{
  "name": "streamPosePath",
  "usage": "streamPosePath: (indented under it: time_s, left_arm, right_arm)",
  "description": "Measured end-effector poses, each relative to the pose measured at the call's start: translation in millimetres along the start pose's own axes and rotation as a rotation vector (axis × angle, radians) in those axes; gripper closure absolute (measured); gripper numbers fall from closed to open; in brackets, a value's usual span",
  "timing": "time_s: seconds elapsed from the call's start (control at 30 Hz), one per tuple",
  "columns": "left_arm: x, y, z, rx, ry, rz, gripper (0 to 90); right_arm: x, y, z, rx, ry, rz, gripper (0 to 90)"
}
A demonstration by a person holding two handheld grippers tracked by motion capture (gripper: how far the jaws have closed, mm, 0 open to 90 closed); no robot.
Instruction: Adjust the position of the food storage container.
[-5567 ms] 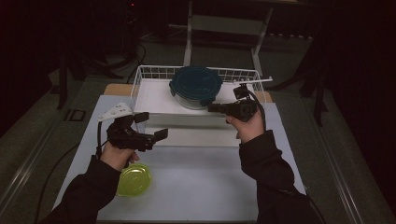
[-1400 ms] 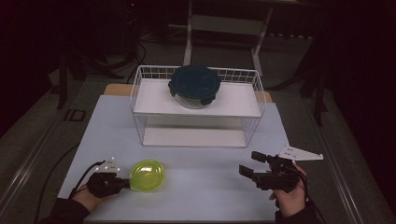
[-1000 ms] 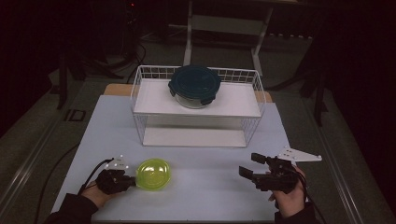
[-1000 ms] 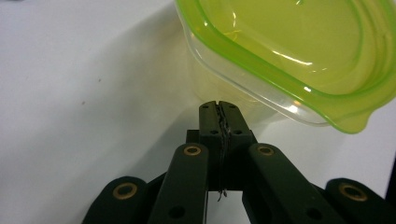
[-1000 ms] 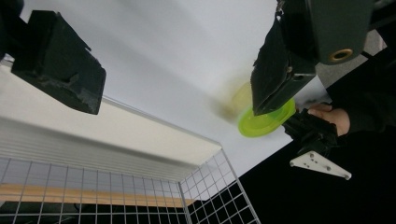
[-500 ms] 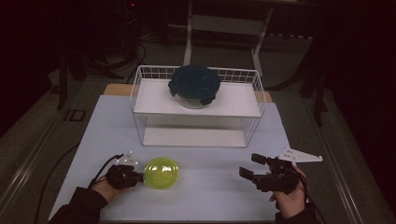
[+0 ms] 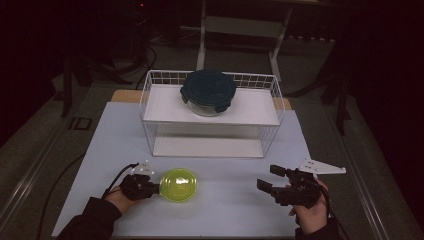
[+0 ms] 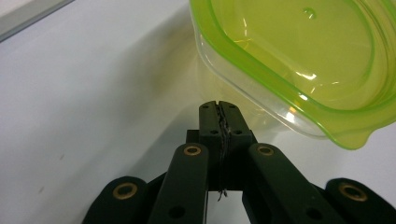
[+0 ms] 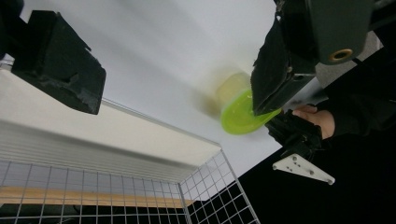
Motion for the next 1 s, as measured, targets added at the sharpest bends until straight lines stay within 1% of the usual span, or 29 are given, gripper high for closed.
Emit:
streamPosePath:
  time_s: [0.07, 0.17, 0.37, 0.43, 0.57, 0.63, 0.67, 0.7, 0.77, 0.8, 0.93, 0.97, 1.0]
  left_arm:
    - [1.9, 1.8, -1.7, -0.002, 0.004, 0.000, 88.3]
    - [8.6, 8.9, -6.6, -0.014, 0.019, 0.006, 88.3]
    - [16.4, 15.6, -8.7, -0.013, 0.028, 0.012, 88.3]
    - [20.9, 19.5, -12.2, -0.021, 0.033, 0.010, 88.3]
    - [25.0, 24.8, -16.0, -0.025, 0.040, 0.011, 88.3]
    - [29.1, 29.5, -20.5, -0.040, 0.045, 0.012, 88.4]
    - [30.1, 30.6, -21.7, -0.040, 0.044, 0.013, 88.3]
    - [31.7, 32.8, -24.6, -0.053, 0.047, 0.015, 88.3]
    - [33.8, 35.7, -27.5, -0.053, 0.057, 0.017, 88.3]
    - [34.8, 37.2, -29.9, -0.061, 0.059, 0.019, 88.3]
    - [38.6, 42.6, -37.2, -0.072, 0.071, 0.024, 88.3]
    - [38.5, 43.3, -37.9, -0.075, 0.080, 0.032, 88.3]
    - [39.5, 45.7, -40.6, -0.079, 0.074, 0.027, 88.3]
  right_arm:
    - [0.0, 0.0, 0.1, 0.000, -0.001, 0.000, 17.5]
    - [0.0, -0.9, 0.2, 0.002, 0.003, 0.000, 17.5]
    - [-0.5, -2.3, -1.0, -0.001, 0.005, -0.001, 17.5]
    - [-0.6, -2.9, -1.1, -0.002, 0.002, -0.001, 17.5]
    - [-0.7, -3.0, -1.4, -0.003, 0.004, -0.002, 17.5]
    - [-0.8, -2.7, -1.3, -0.001, 0.005, -0.002, 17.5]
    - [-0.8, -2.6, -1.2, -0.001, 0.004, -0.001, 17.5]
    - [-0.9, -2.5, -1.2, -0.001, 0.004, -0.001, 17.5]
    - [-1.1, -2.4, -1.3, 0.000, 0.003, 0.000, 17.5]
    - [-1.1, -2.5, -1.4, 0.000, 0.003, 0.000, 17.5]
    - [-1.5, -2.7, -1.9, -0.001, 0.003, -0.002, 17.5]
    - [-1.8, -2.8, -2.2, -0.002, 0.004, -0.001, 17.5]
    - [-2.0, -2.9, -2.3, -0.002, 0.006, -0.001, 17.5]
Point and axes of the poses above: each handheld gripper's, and its own axes: y roughly forward along the jaws, x roughly out of its top, z roughly to its left, the point moved 9 cm from there along y, roughly forward along the jaws, and after that the axes turned 4 degrees about x, right-handed, at the moved point
